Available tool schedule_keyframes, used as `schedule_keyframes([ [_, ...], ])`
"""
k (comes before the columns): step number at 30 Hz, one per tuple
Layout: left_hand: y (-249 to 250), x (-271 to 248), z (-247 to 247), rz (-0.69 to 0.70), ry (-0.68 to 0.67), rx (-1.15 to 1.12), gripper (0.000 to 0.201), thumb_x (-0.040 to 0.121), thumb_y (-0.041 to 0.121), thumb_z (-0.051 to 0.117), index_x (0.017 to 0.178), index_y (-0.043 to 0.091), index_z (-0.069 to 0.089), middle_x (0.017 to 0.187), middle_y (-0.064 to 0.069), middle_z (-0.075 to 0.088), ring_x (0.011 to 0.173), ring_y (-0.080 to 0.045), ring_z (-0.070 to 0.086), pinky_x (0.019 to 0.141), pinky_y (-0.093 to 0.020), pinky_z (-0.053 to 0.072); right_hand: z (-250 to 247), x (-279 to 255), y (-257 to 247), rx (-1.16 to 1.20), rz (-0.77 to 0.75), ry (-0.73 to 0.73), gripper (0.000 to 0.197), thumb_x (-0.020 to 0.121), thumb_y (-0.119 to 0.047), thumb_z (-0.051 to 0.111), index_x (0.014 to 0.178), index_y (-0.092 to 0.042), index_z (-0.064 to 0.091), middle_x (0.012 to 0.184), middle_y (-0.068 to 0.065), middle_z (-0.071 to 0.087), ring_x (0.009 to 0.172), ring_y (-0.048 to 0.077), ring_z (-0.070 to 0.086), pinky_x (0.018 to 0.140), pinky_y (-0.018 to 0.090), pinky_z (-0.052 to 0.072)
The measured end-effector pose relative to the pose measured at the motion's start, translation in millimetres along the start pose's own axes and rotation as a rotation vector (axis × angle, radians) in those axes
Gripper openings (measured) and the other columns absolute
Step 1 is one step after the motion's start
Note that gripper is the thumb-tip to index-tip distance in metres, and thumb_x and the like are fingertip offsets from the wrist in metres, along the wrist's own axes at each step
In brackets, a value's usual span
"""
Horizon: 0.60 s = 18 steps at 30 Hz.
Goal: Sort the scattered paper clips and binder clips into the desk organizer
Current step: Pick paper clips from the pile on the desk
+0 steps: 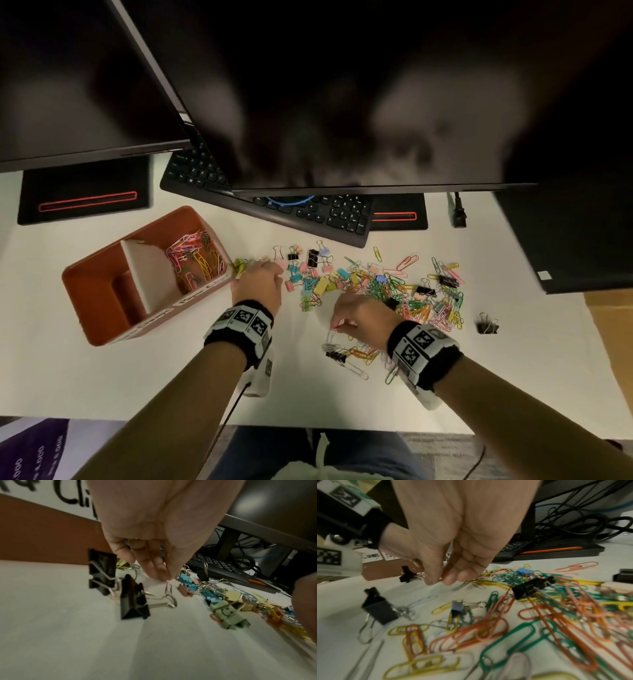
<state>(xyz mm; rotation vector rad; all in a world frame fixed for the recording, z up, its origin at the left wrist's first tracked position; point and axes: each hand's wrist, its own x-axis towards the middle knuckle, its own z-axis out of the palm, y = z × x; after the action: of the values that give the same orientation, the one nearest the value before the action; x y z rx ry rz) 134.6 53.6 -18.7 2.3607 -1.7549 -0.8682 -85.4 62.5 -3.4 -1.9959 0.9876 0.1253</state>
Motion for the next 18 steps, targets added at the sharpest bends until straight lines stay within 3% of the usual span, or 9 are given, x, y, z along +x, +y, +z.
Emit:
schedule_keyframes([
  [2,-2.7,-2.7,0.1,-0.043,-0.022,0.018,0.018,0.087,0.025,0.058,0.104,0.020,0.061,0.106,-0.001,0.059,0.098,-0.020,0.056,0.090,-0.040,0.046,5.3,4.6,-3.1,-0.072,-0.024,-0.072,0.015,0.087,-0.011,0.060,0.099,-0.011,0.068,0.099,0.007,0.062,0.087,0.020,0.057,0.079,0.032,0.050],
  [4,-3.1,-4.6,0.7,-0.081,-0.052,0.046,0.023,0.084,0.031,0.062,0.103,0.020,0.059,0.106,0.000,0.057,0.099,-0.020,0.055,0.087,-0.039,0.042,9.3,10.1,-3.5,-0.147,-0.026,-0.125,0.016,0.089,-0.012,0.057,0.102,-0.012,0.066,0.097,0.009,0.061,0.090,0.026,0.058,0.078,0.039,0.051],
  [10,-2.4,-3.1,5.6,-0.119,-0.057,0.020,0.009,0.087,0.027,0.061,0.093,0.021,0.063,0.098,0.000,0.063,0.087,-0.018,0.055,0.079,-0.033,0.038,3.9,13.1,-0.1,-0.196,0.011,-0.117,0.017,0.090,-0.019,0.057,0.100,-0.012,0.068,0.105,0.009,0.056,0.095,0.027,0.056,0.079,0.032,0.049],
  [14,2.6,-1.1,2.4,-0.095,-0.085,0.052,0.006,0.088,0.019,0.058,0.091,0.017,0.062,0.097,-0.002,0.054,0.086,-0.020,0.053,0.076,-0.033,0.039,2.9,11.1,2.4,-0.193,0.032,-0.088,0.016,0.088,-0.018,0.057,0.098,-0.012,0.067,0.106,0.007,0.058,0.097,0.024,0.056,0.081,0.034,0.050],
  [18,0.7,-6.5,-2.9,0.083,-0.122,-0.008,0.005,0.090,0.018,0.052,0.093,0.017,0.056,0.088,0.001,0.058,0.084,-0.020,0.057,0.080,-0.036,0.049,-2.1,8.6,4.3,-0.188,0.066,-0.083,0.015,0.088,-0.019,0.057,0.101,-0.015,0.064,0.104,0.004,0.064,0.095,0.021,0.057,0.081,0.033,0.050],
])
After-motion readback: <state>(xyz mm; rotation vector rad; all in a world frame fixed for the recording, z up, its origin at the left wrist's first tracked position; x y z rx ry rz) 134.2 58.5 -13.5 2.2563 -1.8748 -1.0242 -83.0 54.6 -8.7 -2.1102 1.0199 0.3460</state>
